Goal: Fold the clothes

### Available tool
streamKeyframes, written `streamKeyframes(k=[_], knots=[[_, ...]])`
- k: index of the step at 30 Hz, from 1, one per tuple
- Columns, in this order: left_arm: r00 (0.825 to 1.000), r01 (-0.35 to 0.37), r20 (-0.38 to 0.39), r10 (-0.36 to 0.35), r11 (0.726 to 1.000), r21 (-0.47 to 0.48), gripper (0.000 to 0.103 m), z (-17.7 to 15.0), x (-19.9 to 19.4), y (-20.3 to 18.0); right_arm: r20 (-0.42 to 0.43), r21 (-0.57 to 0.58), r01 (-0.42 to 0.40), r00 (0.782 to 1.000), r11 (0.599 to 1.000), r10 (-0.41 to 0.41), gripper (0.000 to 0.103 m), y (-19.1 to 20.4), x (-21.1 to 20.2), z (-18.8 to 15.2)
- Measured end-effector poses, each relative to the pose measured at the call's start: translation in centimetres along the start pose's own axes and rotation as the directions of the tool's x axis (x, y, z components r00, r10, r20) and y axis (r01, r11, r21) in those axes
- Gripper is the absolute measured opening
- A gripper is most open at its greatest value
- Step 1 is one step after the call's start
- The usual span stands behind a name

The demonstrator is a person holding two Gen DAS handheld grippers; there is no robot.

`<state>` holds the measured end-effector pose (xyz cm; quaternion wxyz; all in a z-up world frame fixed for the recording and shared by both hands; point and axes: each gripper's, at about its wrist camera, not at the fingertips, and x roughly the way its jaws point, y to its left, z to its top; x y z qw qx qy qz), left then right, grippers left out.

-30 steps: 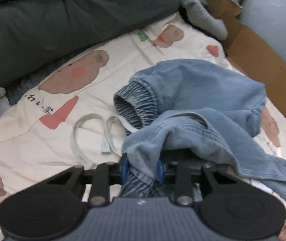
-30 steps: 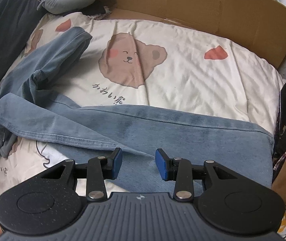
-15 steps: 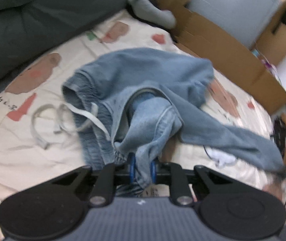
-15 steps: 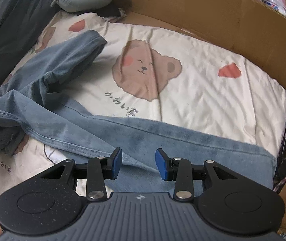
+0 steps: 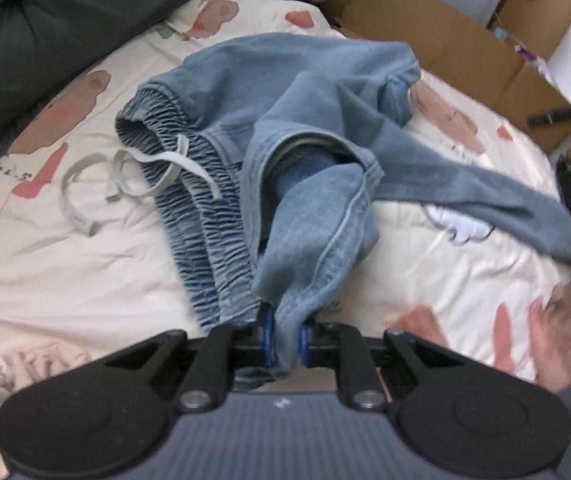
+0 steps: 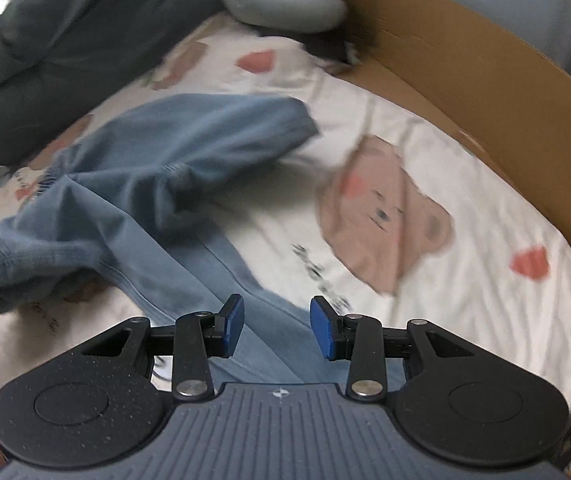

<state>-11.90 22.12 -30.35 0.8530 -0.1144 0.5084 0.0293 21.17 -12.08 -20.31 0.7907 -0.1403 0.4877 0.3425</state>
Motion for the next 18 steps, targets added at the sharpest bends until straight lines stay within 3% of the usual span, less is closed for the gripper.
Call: streamKeyframes(k=[8,18], knots=[[0.994,-0.106,-0.026,0.108,0.992,0.072,0.012,0.4,-2.9,2.0,-0.103,-0.15,-0.131,0.988,0.98,0.116,0.043,4.2,5.1,3.2],[0.991,-0.08,-0.108,0.084,0.996,0.04,0.013,-1.5,-1.1,1.2,-0.115,-0.23,-0.31,0.95,0.922,0.291,0.044,9.9,8.0,7.3]])
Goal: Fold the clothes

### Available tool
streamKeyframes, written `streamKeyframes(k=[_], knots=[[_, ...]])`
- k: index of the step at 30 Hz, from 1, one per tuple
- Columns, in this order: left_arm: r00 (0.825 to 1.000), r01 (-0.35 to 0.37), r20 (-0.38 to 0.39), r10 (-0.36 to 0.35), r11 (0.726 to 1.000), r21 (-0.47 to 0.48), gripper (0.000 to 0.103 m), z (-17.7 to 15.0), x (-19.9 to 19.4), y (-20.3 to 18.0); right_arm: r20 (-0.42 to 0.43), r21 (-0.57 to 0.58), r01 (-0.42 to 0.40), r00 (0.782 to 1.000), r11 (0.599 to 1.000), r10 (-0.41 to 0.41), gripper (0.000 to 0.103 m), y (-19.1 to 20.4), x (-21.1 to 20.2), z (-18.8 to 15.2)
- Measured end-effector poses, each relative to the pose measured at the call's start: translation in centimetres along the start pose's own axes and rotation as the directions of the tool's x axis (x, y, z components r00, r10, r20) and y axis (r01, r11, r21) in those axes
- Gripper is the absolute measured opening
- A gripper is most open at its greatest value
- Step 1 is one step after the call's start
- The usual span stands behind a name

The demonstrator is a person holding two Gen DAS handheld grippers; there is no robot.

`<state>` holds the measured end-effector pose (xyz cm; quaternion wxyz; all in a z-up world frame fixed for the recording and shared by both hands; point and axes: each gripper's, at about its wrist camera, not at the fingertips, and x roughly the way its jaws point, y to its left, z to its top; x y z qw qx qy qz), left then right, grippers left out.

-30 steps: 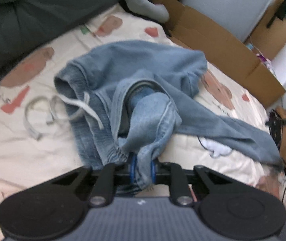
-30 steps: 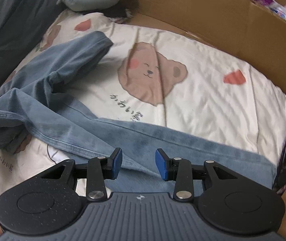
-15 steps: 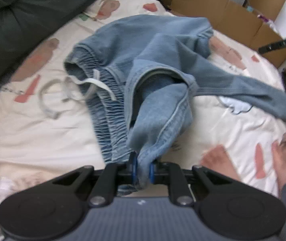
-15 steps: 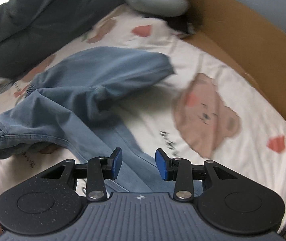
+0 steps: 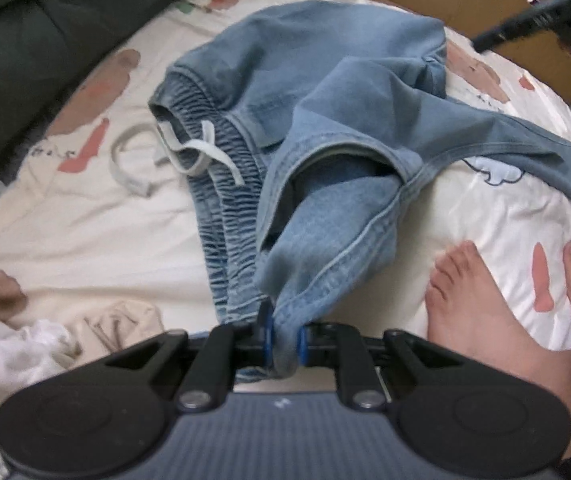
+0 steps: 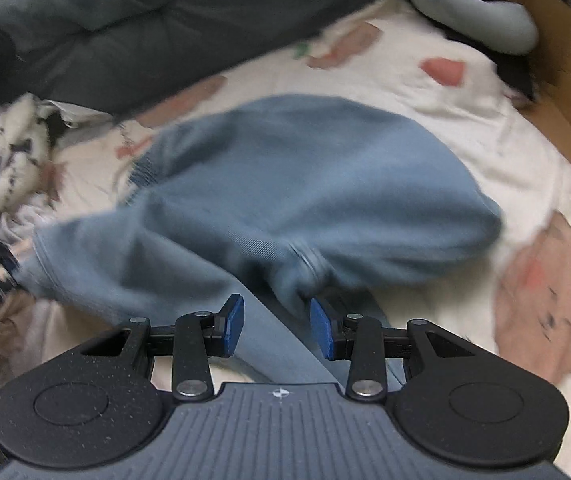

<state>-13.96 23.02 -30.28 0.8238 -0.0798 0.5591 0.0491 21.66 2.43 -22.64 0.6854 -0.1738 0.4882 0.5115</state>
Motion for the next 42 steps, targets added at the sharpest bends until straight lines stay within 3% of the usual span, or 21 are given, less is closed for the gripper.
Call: streamKeyframes(k=[3,7,12,20,23,25,31,35,39,42], knots=[[1.0,0.005,-0.008,-0.005,1.0,-0.024,0.016,0.1,-0.5,0.1,0.013,-0.001,-0.044,0.999,0.999,0.044,0.044,1.0,1.8,1.9],[1.0,0.018,-0.024,-0.02,0.998,-0.068,0.026,0.4,-1.7,0.8,0.054,-0.028,-0.094,0.994,0.995,0.095,0.043,3.2,4.1,3.9],[0.997,0.032,-0.072,-0.038,0.995,-0.09,0.029,1.2,-4.7,1.9,0.086,-0.016,-0.135,0.987,0.991,0.136,0.044,4.7,6.5,5.4],[0.998,-0.057,-0.022,0.054,0.983,-0.172,0.037,5.2,-6.6,5.7,0.083,-0.014,-0.169,0.982,0.986,0.169,0.044,4.8,8.1,6.2],[0.996,-0.087,0.009,0.091,0.975,-0.205,0.043,6.6,-5.7,6.6,0.067,-0.019,-0.172,0.983,0.985,0.173,0.043,4.9,8.3,5.9],[0.994,-0.099,0.03,0.108,0.97,-0.222,0.053,7.4,-4.9,7.2,0.049,-0.014,-0.175,0.983,0.985,0.175,0.044,4.9,8.7,5.3],[0.984,-0.143,0.062,0.167,0.948,-0.285,0.053,9.9,-0.8,8.6,-0.016,-0.016,-0.164,0.986,0.986,0.163,0.044,5.1,10.6,3.9],[0.958,-0.231,0.091,0.271,0.922,-0.31,0.052,11.3,1.6,9.4,-0.046,-0.027,-0.162,0.986,0.986,0.16,0.044,5.3,11.4,2.9],[0.948,-0.258,0.103,0.301,0.917,-0.304,0.054,12.6,3.7,10.5,-0.084,-0.037,-0.166,0.983,0.985,0.162,0.044,5.3,11.6,2.0],[0.95,-0.249,0.104,0.293,0.918,-0.31,0.058,13.0,5.4,11.6,-0.1,-0.033,-0.162,0.982,0.986,0.158,0.044,5.3,11.6,1.4]])
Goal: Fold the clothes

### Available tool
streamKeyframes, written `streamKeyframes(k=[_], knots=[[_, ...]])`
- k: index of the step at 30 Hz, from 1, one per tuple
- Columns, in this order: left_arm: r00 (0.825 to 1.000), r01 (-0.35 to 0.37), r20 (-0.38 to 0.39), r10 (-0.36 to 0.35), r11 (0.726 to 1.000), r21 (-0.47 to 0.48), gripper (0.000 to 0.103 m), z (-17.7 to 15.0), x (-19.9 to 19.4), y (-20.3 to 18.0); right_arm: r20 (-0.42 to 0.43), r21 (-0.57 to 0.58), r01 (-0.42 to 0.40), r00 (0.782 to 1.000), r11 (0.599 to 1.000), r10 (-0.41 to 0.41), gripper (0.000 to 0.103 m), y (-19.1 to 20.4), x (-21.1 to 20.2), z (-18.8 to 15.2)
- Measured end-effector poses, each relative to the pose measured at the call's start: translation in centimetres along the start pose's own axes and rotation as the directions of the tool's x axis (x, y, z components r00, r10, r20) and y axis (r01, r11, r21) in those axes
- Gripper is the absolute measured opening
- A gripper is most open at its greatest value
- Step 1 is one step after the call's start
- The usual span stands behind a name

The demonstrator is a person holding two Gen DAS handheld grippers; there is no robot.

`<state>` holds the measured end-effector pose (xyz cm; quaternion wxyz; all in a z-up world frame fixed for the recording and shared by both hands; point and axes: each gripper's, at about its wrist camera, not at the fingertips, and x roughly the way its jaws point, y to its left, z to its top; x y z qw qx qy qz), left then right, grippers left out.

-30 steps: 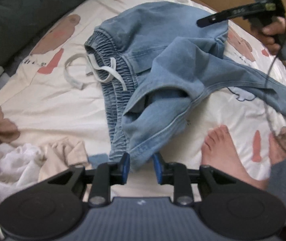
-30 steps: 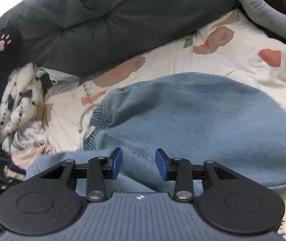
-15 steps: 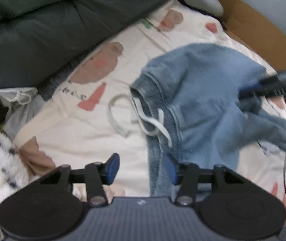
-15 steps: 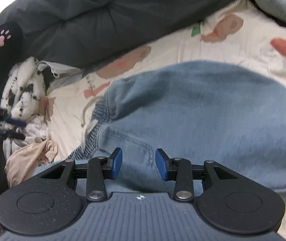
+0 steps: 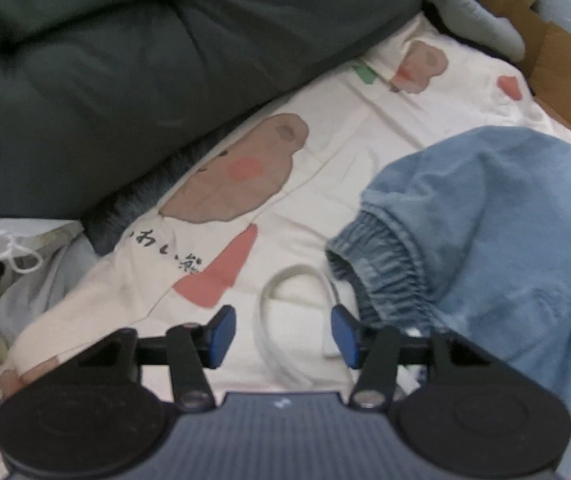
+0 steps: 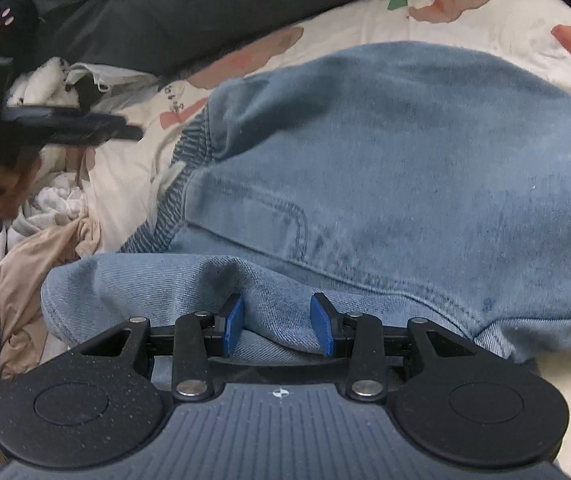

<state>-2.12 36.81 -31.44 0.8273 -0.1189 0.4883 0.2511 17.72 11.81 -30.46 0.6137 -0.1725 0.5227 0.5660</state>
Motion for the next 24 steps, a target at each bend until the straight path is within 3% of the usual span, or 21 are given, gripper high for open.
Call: streamKeyframes(k=[3,6,10,16,18,22,24], knots=[[1.0,-0.01,-0.009,0.01,1.0,0.016,0.074,-0.5,1.6,0.1,-0.008,0.007,0.003,1.0,1.0,-0.003,0.044,-0.1,0.1,-0.4],[0.999,0.019,-0.033,-0.019,1.0,-0.007,0.074,-1.0,2.6,0.3,-0.017,0.017,0.008,1.0,1.0,-0.008,0.044,-0.2,0.3,-0.7],[0.996,0.077,-0.042,-0.081,0.993,-0.087,0.081,-1.2,3.5,0.8,-0.023,0.038,0.009,1.0,0.999,-0.008,0.044,-0.3,0.4,-0.6],[0.988,0.144,-0.017,-0.152,0.963,-0.23,0.081,-0.9,4.5,1.5,-0.028,0.041,0.012,1.0,0.999,-0.011,0.044,-0.3,0.4,-0.8],[0.989,0.138,-0.026,-0.147,0.967,-0.214,0.08,-0.8,4.9,1.1,-0.029,0.049,0.011,1.0,0.999,-0.01,0.044,-0.4,0.4,-0.9],[0.99,0.127,-0.052,-0.135,0.983,-0.135,0.062,-0.6,5.5,-0.3,-0.036,0.057,0.018,0.999,0.998,-0.016,0.044,-0.4,0.8,-0.8],[0.989,0.121,-0.073,-0.131,0.986,-0.117,0.062,-0.6,5.9,-0.7,-0.039,0.05,0.022,0.999,0.999,-0.02,0.044,-0.2,0.9,-0.7]])
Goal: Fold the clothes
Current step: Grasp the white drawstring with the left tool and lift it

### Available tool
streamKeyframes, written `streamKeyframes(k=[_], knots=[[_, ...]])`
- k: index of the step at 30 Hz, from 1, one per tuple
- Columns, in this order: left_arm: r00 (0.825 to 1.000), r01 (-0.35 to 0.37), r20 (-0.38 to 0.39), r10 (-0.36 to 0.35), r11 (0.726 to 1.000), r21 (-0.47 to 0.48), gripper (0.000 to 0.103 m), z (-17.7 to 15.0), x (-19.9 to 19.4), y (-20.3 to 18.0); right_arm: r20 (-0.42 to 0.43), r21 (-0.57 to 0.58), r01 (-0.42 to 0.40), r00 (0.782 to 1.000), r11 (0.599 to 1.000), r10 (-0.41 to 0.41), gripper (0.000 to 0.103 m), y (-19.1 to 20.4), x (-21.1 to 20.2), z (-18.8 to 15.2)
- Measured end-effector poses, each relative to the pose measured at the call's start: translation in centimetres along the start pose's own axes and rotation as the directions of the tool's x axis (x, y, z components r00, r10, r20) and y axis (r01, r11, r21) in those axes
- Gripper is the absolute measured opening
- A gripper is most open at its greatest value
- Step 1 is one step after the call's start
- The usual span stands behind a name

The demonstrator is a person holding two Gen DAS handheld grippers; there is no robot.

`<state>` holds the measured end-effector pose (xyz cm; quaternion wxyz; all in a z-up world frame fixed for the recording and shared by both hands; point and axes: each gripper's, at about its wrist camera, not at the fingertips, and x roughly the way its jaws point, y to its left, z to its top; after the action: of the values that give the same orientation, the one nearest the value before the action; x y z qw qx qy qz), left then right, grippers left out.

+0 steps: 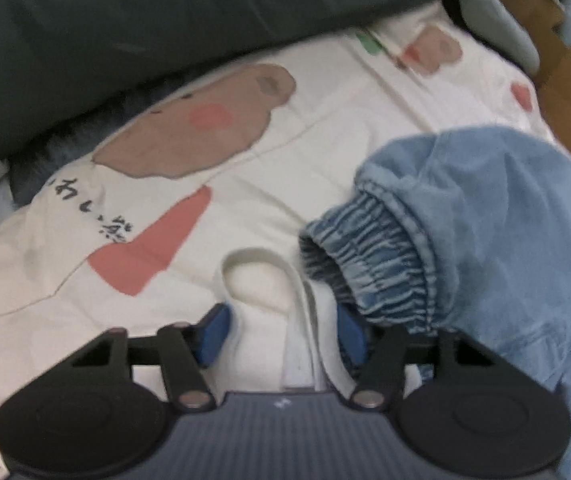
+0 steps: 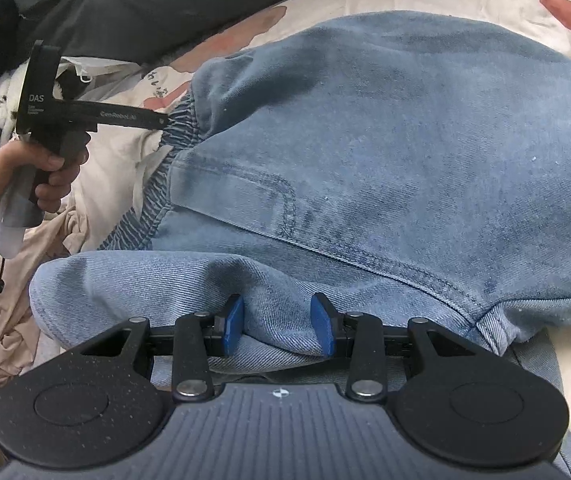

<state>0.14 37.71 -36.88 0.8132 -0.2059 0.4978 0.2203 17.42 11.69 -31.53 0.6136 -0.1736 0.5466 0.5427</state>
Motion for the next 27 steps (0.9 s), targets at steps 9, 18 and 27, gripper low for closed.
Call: streamKeyframes(k=[9,18,27], knots=[[0.998,-0.054,-0.03,0.06,0.985,0.165,0.025,-1.3,-0.1,-0.7,-0.007,-0.008,0.002,1.0,1.0,-0.002,0.044,0.0,0.1,0.0],[1.0,-0.005,0.01,0.004,0.992,0.13,0.007,-1.8,-4.2,-0.5,0.0,-0.004,-0.005,1.0,1.0,0.005,0.044,0.2,-0.6,0.4],[0.983,0.127,0.113,-0.147,0.979,0.161,0.007,-0.3,-10.7,-4.4,0.053,0.002,-0.019,0.998,1.0,0.019,0.045,-0.2,-3.5,1.2]])
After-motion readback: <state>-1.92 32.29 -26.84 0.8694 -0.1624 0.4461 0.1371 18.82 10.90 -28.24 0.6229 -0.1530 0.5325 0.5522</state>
